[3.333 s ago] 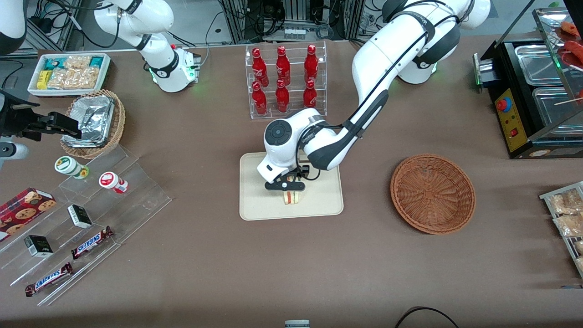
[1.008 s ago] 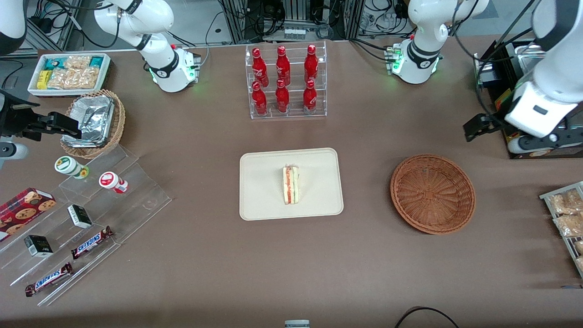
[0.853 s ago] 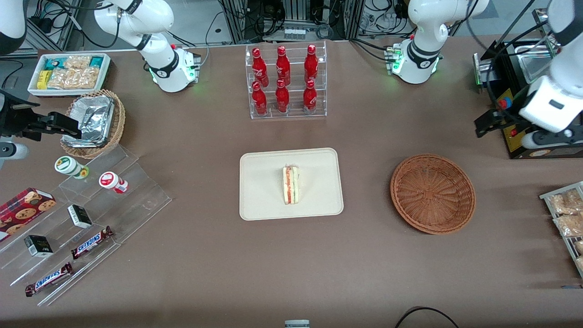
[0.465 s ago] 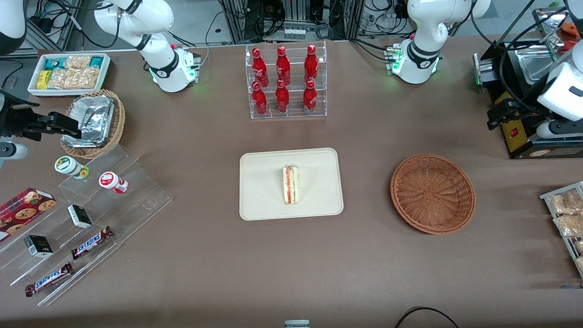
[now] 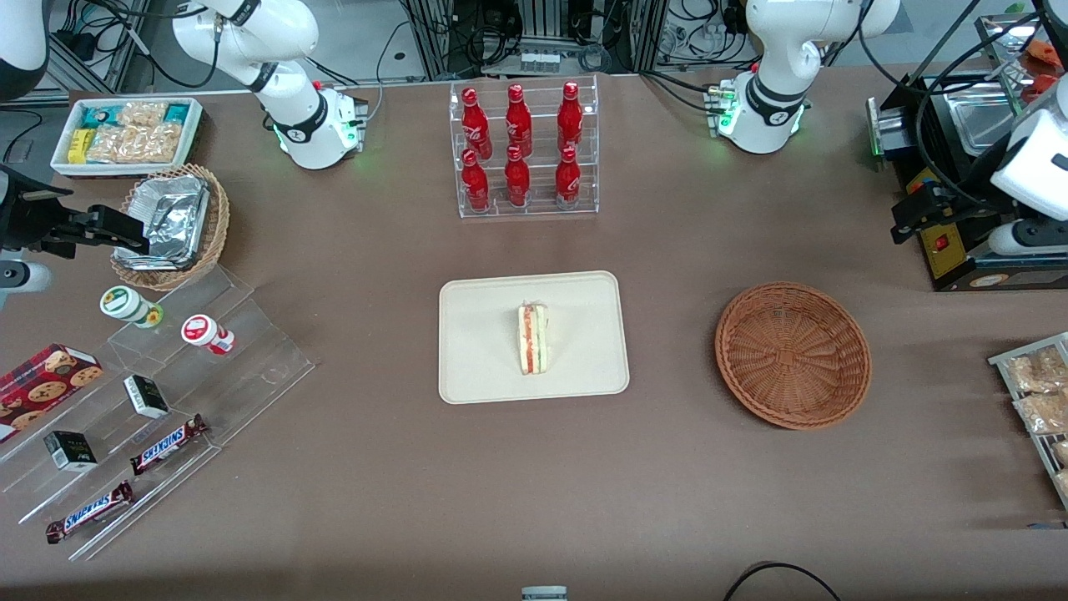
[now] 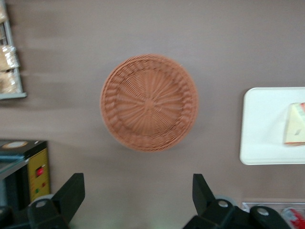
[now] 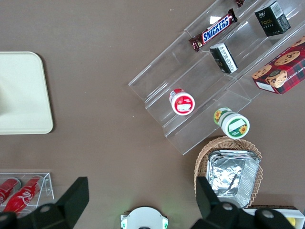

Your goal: Place sandwich from basket to tray

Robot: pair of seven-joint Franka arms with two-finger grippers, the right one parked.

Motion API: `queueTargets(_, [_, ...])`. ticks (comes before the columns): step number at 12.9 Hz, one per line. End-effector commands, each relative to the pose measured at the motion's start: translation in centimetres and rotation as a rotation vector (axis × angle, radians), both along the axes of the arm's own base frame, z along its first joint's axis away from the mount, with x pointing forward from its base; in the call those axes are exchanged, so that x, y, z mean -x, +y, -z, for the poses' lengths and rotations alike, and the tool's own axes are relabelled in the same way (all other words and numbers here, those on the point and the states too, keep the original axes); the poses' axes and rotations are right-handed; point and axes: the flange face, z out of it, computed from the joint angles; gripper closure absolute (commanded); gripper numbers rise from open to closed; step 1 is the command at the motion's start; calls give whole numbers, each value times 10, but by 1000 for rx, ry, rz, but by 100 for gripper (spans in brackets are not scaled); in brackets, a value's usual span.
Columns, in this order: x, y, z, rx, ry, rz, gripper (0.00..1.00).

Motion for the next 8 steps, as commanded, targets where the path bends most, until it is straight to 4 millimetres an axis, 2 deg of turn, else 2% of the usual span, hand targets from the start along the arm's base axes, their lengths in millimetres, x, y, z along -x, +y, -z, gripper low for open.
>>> queueTargets(1, [-15,3,-12,20,-21,49,0])
queueTargets(4, [-5,9,-7,-14,29,32,0])
queueTargets(8, [-4,0,0,-40,51,15,0])
